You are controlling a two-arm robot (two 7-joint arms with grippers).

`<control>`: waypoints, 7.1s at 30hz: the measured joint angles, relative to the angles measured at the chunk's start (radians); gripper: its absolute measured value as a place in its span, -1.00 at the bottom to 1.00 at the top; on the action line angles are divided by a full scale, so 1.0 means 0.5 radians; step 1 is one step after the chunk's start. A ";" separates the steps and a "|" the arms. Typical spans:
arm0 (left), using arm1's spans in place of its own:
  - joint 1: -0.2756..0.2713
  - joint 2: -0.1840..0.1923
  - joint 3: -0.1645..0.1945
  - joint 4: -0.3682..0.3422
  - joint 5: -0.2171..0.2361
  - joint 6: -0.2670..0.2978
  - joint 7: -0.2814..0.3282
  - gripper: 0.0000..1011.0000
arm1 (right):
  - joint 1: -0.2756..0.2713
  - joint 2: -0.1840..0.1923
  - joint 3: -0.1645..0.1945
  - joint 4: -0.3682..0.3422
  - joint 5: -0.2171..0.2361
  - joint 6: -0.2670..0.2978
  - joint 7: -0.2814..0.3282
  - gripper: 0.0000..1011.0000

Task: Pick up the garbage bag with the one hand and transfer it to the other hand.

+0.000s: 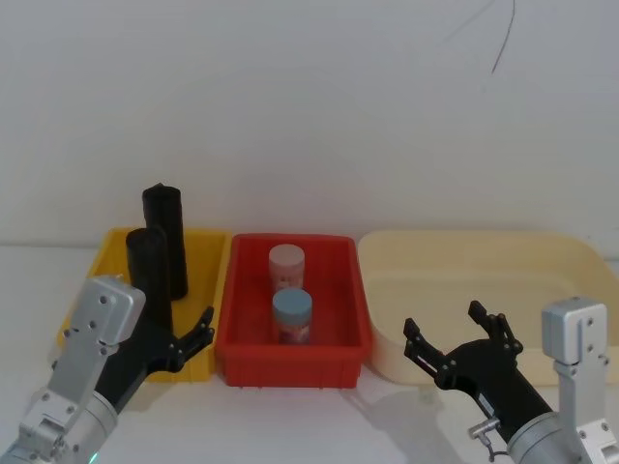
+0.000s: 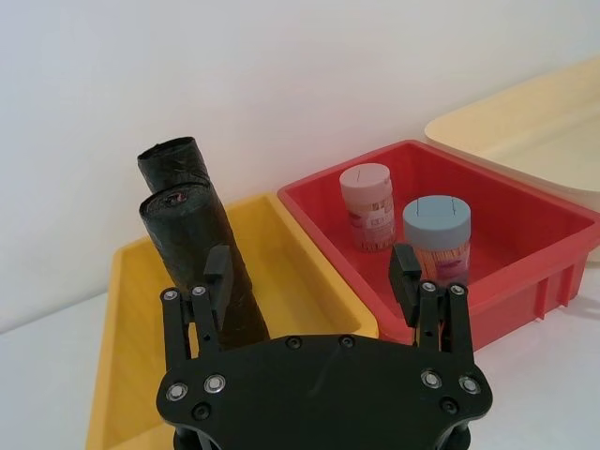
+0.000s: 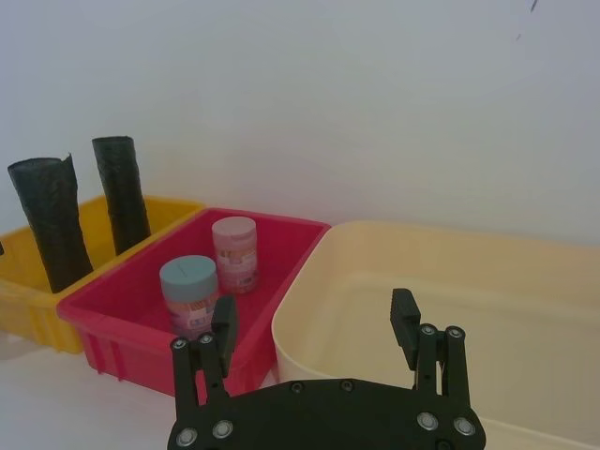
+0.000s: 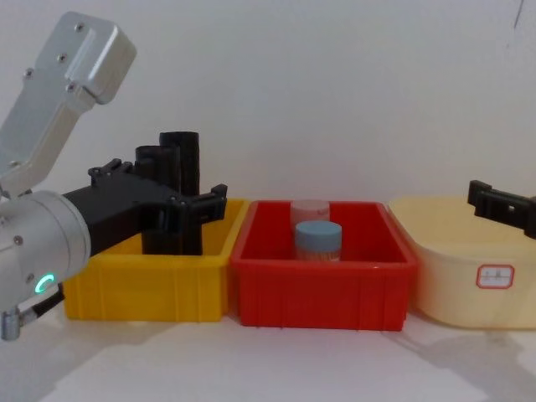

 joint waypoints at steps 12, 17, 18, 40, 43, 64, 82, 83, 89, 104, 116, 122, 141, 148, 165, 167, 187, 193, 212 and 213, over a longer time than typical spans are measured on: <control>0.000 0.000 0.000 0.000 0.000 0.000 0.000 0.98 | 0.000 0.000 0.000 0.000 0.000 0.000 0.000 0.98; 0.000 0.000 0.000 0.000 0.000 0.000 0.000 0.98 | 0.000 0.000 0.000 0.000 0.000 0.000 0.000 0.98; 0.000 0.000 0.000 0.000 0.000 0.000 0.000 0.98 | 0.000 0.000 0.000 0.000 0.000 0.000 0.000 0.98; -0.049 0.000 -0.128 0.171 -0.177 -0.056 -0.150 0.98 | 0.000 0.000 0.000 0.000 0.000 0.000 0.000 0.98; -0.073 -0.008 -0.152 0.225 -0.219 -0.060 -0.186 0.98 | 0.000 0.000 0.000 0.000 0.000 0.000 0.000 0.98; -0.276 -0.116 -0.204 0.558 -0.384 -0.079 -0.426 0.98 | 0.000 0.000 0.000 0.000 0.000 0.000 0.000 0.98; -0.414 -0.202 -0.201 0.717 -0.359 -0.147 -0.488 0.98 | 0.000 0.000 0.000 0.000 0.000 0.000 0.000 0.98; -0.422 -0.207 -0.203 0.724 -0.356 -0.152 -0.489 0.98 | 0.000 0.000 0.000 0.000 0.000 0.000 0.000 0.98; -0.449 -0.230 -0.210 0.754 -0.341 -0.170 -0.492 0.98 | 0.000 0.000 0.000 0.000 0.000 0.000 0.000 0.98; -0.510 -0.277 -0.220 0.850 -0.300 -0.199 -0.493 0.98 | 0.000 0.000 0.000 0.000 0.000 0.000 0.000 0.98; -0.580 -0.323 -0.219 0.994 -0.273 -0.219 -0.521 0.98 | 0.000 0.000 0.000 0.000 0.000 0.000 0.000 0.98; -0.616 -0.344 -0.217 1.064 -0.275 -0.238 -0.575 0.83 | 0.000 0.000 0.000 0.000 0.000 0.000 0.000 0.98; -0.638 -0.368 -0.238 1.067 -0.304 -0.297 -0.717 0.12 | 0.000 0.000 0.000 0.000 0.000 0.000 0.000 0.98; -0.614 -0.355 -0.255 1.009 -0.303 -0.301 -0.730 0.12 | 0.000 0.000 0.000 0.000 0.000 0.000 0.000 0.98; -0.613 -0.325 -0.290 0.802 -0.281 -0.397 -0.804 0.12 | 0.000 0.000 0.000 0.000 0.000 0.000 0.000 0.98; -0.636 -0.331 -0.285 0.781 -0.295 -0.423 -0.845 0.12 | 0.000 0.000 0.000 0.000 0.000 0.000 0.000 0.98; -0.793 -0.420 -0.149 0.832 -0.487 -0.442 -1.217 0.12 | 0.000 0.000 0.000 0.000 0.000 0.000 0.000 0.98; -0.816 -0.446 -0.098 0.857 -0.553 -0.402 -1.335 0.12 | 0.000 0.000 0.000 0.000 0.000 0.000 0.000 0.98; -0.852 -0.531 -0.007 0.981 -0.811 -0.229 -1.634 0.12 | 0.000 0.000 0.000 0.000 0.000 0.000 0.000 0.98; -0.855 -0.536 -0.007 0.993 -0.828 -0.220 -1.643 0.12 | 0.000 0.000 0.000 0.000 0.000 0.000 0.000 0.98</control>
